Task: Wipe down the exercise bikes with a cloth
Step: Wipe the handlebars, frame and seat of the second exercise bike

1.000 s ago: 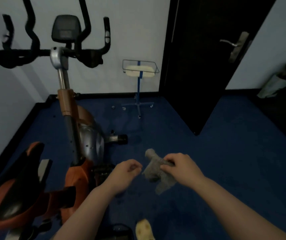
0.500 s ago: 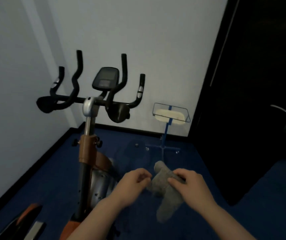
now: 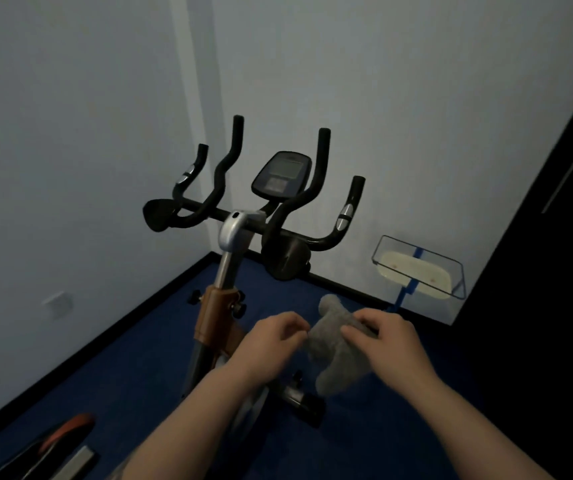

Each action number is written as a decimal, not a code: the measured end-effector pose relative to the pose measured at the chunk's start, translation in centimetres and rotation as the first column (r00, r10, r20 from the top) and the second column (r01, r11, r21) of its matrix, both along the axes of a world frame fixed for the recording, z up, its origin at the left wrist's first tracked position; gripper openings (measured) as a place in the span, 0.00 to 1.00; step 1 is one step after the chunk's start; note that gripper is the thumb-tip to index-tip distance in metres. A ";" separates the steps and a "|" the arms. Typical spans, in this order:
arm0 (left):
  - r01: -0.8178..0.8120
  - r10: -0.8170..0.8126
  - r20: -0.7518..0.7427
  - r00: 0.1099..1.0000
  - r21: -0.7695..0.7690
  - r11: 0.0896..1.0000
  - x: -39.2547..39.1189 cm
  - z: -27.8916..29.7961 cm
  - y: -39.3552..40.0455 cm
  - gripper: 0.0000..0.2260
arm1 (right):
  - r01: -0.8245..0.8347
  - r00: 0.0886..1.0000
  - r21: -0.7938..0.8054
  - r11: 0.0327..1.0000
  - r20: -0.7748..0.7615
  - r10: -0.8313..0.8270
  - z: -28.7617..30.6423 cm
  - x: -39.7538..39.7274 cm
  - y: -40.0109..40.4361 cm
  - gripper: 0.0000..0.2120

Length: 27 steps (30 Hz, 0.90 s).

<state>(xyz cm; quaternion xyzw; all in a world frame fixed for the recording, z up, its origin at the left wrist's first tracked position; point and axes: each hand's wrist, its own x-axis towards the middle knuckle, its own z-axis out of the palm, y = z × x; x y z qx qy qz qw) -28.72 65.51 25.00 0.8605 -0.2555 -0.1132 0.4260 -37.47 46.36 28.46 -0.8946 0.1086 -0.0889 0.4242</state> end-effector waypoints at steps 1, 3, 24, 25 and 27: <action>-0.009 0.009 -0.003 1.000 0.000 1.000 0.5 -0.1 0.0 0.05 | -0.001 1.000 0.012 1.000 0.011 0.001 -0.1 0.6 0.0 0.02; -0.020 0.020 -0.008 1.000 0.000 1.000 1.7 0.0 0.2 0.05 | 0.008 0.999 0.036 0.999 0.037 -0.009 -0.1 1.7 0.2 0.02; -0.044 0.086 0.225 0.971 -0.186 0.982 21.4 1.0 4.5 0.08 | 0.365 0.848 0.366 0.856 0.249 -0.468 -2.1 14.5 8.1 0.05; -0.041 0.087 0.252 0.964 -0.183 0.982 22.6 1.1 4.8 0.08 | 0.396 0.826 0.377 0.837 0.251 -0.504 -2.3 14.6 8.5 0.04; -0.009 0.062 0.328 0.943 -0.161 0.987 25.0 1.3 4.8 0.08 | 0.466 0.773 0.377 0.800 0.266 -0.576 -2.5 14.9 8.9 0.03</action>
